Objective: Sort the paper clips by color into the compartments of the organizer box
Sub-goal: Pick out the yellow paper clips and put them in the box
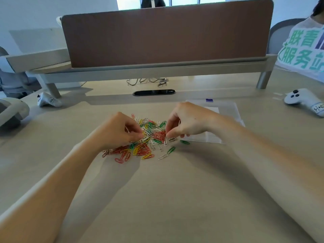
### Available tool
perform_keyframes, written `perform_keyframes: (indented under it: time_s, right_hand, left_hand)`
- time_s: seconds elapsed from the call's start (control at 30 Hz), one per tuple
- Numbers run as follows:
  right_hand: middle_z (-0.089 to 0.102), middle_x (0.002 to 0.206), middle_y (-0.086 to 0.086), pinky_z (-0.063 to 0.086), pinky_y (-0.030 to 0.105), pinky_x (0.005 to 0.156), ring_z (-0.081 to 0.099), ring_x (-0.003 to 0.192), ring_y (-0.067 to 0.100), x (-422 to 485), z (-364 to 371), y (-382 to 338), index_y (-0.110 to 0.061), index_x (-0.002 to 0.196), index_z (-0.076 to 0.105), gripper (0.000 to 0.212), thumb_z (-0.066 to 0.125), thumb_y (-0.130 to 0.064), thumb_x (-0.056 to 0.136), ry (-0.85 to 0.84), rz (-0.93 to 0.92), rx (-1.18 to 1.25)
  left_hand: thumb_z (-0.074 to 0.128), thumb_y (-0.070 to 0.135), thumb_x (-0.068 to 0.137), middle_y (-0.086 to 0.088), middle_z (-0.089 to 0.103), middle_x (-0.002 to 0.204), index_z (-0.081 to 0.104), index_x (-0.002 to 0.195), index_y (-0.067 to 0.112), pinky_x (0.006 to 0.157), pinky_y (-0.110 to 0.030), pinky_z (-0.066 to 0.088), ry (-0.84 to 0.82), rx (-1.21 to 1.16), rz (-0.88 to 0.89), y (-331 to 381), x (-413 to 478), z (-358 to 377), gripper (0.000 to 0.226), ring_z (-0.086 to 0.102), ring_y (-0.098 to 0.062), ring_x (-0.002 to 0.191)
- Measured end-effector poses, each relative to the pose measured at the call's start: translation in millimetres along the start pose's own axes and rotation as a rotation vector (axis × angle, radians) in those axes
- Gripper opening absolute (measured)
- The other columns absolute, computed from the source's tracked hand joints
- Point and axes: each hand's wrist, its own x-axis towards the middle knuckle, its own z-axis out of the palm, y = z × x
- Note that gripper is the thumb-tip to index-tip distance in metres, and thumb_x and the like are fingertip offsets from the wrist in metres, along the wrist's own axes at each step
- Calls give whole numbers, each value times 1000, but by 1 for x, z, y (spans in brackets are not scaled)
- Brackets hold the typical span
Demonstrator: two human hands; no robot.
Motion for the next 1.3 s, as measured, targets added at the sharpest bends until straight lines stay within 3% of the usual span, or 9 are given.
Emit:
perform_keyframes:
  time_s: [0.17, 0.27, 0.37, 0.6, 0.77, 0.97, 1.1, 1.2, 1.3]
  right_hand:
    - [68, 69, -14, 46, 14, 58, 61, 63, -2, 7, 26, -31, -23, 84, 77, 11, 79, -32, 77, -41, -125, -44]
    - [65, 68, -15, 39, 7, 54, 55, 61, -8, 16, 39, -41, -23, 90, 77, 19, 81, -34, 75, -80, -144, -120]
    - [72, 79, -10, 44, 13, 64, 57, 71, -2, 22, 43, -39, -21, 88, 77, 13, 78, -28, 77, -87, -150, -176]
    - [69, 77, -11, 47, 18, 67, 59, 72, -1, 24, 35, -28, -22, 82, 76, 4, 76, -26, 81, -28, -123, -142]
    - [67, 69, -12, 39, 9, 55, 57, 60, -6, 24, 28, -21, -23, 78, 75, 4, 79, -23, 80, 31, -88, -75]
    - [68, 76, -7, 41, 15, 59, 57, 66, 0, 23, 28, -19, -23, 81, 72, 4, 74, -22, 84, 25, -64, -91]
    - [65, 73, -9, 40, 14, 59, 56, 67, 0, 24, 28, -17, -20, 83, 72, 2, 73, -19, 85, 66, -48, -91]
    - [61, 69, -14, 40, 15, 59, 55, 66, -1, 24, 28, -17, -19, 83, 72, 2, 73, -17, 85, 87, -39, -81]
    - [62, 72, -12, 43, 17, 62, 57, 69, 0, 25, 30, -17, -17, 87, 74, 2, 73, -16, 85, 116, -38, -66]
  left_hand:
    - [79, 47, 69, 6, 69, 67, 75, 72, 24, 60, -22, 48, -105, 8, -64, -12, -18, -6, 23, 56, -3, 58]
    - [82, 36, 71, 5, 67, 61, 75, 71, 23, 56, -20, 46, -147, 8, -42, -12, -19, -4, 15, 54, 0, 52]
    - [79, 30, 75, 11, 65, 68, 76, 78, 25, 53, -8, 41, -141, 48, -18, -11, -20, -3, 6, 54, 1, 56]
    - [73, 24, 81, 12, 64, 72, 67, 75, 29, 50, -6, 38, -164, 105, -28, -14, -18, -2, 10, 54, 0, 60]
    - [72, 23, 83, 12, 63, 73, 69, 78, 24, 52, -6, 36, -91, 97, -3, -15, -15, -1, 5, 52, 1, 62]
    - [72, 16, 82, 5, 69, 76, 70, 78, 21, 62, -10, 46, -51, 53, -7, -14, -14, 1, 7, 59, -1, 67]
    - [67, 15, 86, 11, 68, 80, 72, 91, 24, 61, -3, 41, 70, 60, 8, -14, -14, 2, 12, 57, 6, 66]
    - [63, 16, 89, 7, 72, 92, 74, 102, 21, 74, -10, 40, 174, 75, 8, -13, -12, 6, 18, 60, -2, 78]
    - [62, 16, 90, 10, 70, 91, 75, 101, 20, 67, -1, 34, 234, 51, -12, -12, -9, 14, 17, 55, 5, 73]
